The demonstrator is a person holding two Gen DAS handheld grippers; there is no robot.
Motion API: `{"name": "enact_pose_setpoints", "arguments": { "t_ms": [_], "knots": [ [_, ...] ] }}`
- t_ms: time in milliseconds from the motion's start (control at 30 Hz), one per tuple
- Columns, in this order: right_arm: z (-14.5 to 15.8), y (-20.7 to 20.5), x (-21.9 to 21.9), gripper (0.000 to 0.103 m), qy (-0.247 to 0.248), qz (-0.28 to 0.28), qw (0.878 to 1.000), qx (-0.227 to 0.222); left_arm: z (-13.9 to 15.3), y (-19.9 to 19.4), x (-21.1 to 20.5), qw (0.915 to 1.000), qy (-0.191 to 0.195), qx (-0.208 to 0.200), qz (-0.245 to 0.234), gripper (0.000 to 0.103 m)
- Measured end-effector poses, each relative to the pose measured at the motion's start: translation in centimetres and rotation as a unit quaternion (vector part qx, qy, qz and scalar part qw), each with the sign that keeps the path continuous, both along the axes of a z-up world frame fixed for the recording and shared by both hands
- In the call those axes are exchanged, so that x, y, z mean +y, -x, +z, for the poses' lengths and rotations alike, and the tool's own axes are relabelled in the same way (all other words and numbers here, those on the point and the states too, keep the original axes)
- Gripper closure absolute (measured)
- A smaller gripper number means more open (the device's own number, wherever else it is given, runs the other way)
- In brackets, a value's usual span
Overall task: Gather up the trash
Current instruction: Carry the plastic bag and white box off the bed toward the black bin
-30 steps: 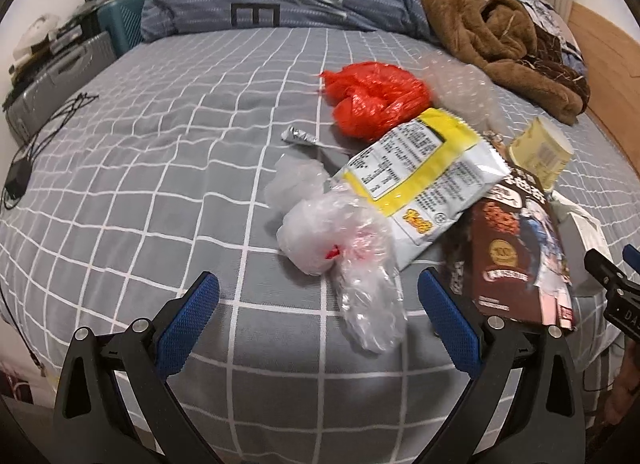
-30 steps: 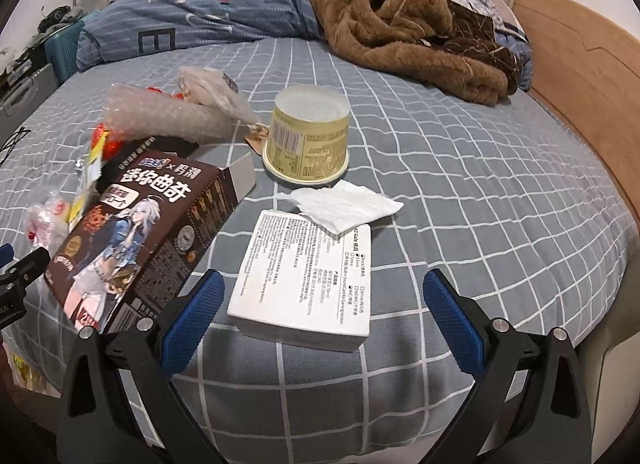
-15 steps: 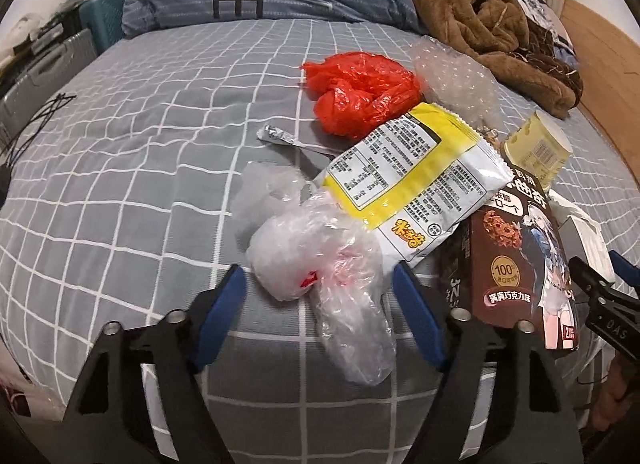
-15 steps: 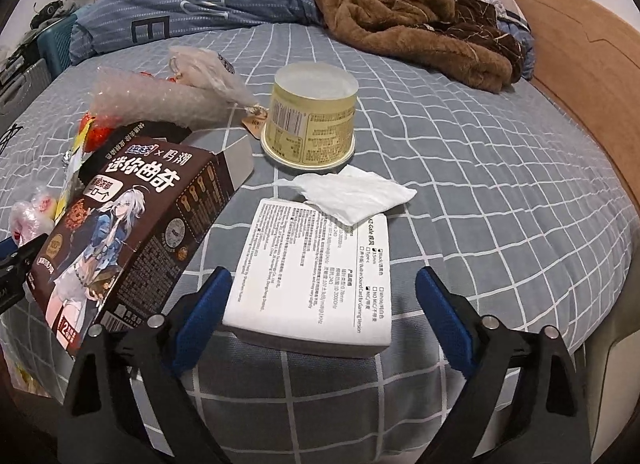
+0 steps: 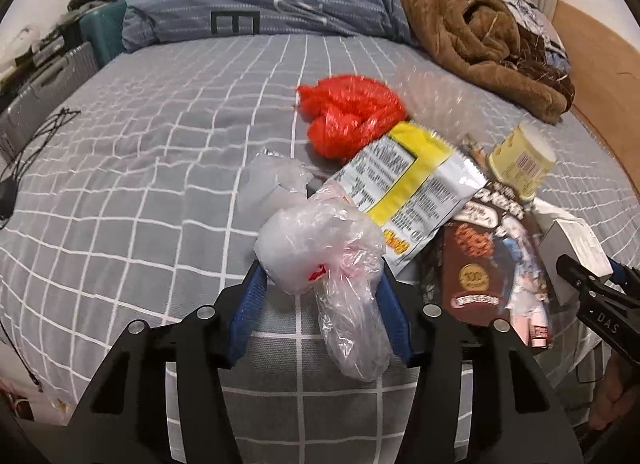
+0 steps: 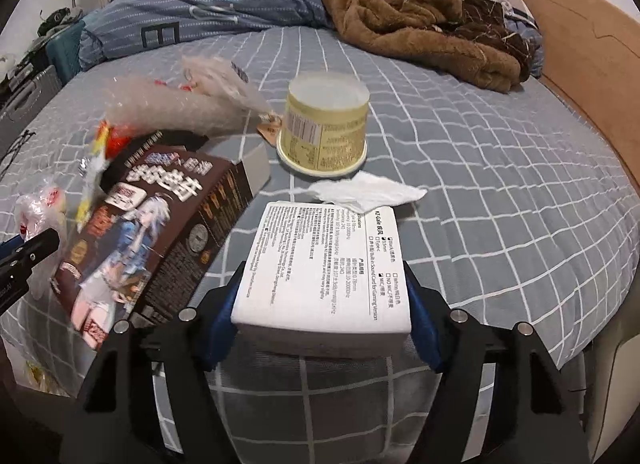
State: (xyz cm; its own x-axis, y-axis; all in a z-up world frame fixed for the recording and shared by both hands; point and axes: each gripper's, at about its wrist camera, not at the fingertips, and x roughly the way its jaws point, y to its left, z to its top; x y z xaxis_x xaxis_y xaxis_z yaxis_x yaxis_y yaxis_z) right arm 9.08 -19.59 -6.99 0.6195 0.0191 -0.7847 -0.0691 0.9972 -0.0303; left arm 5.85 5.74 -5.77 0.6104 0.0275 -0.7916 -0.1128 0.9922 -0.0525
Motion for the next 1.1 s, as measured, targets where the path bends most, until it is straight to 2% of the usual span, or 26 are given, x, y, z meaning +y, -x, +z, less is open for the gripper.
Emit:
{"name": "enact_pose_setpoints", "arguments": {
  "t_ms": [400,1100],
  "knots": [
    [2.9,1.9,-0.3,0.035,-0.005,0.002,1.0,-0.031,3.0,2.0,-1.1,0.9992,-0.013,-0.035,-0.01,0.05],
    [5.6,6.5,-0.3,0.035,-0.013,0.014,0.998,-0.058,4.2,6.7,-3.6,0.9983,-0.016,-0.046,-0.031,0.05]
  ]
}}
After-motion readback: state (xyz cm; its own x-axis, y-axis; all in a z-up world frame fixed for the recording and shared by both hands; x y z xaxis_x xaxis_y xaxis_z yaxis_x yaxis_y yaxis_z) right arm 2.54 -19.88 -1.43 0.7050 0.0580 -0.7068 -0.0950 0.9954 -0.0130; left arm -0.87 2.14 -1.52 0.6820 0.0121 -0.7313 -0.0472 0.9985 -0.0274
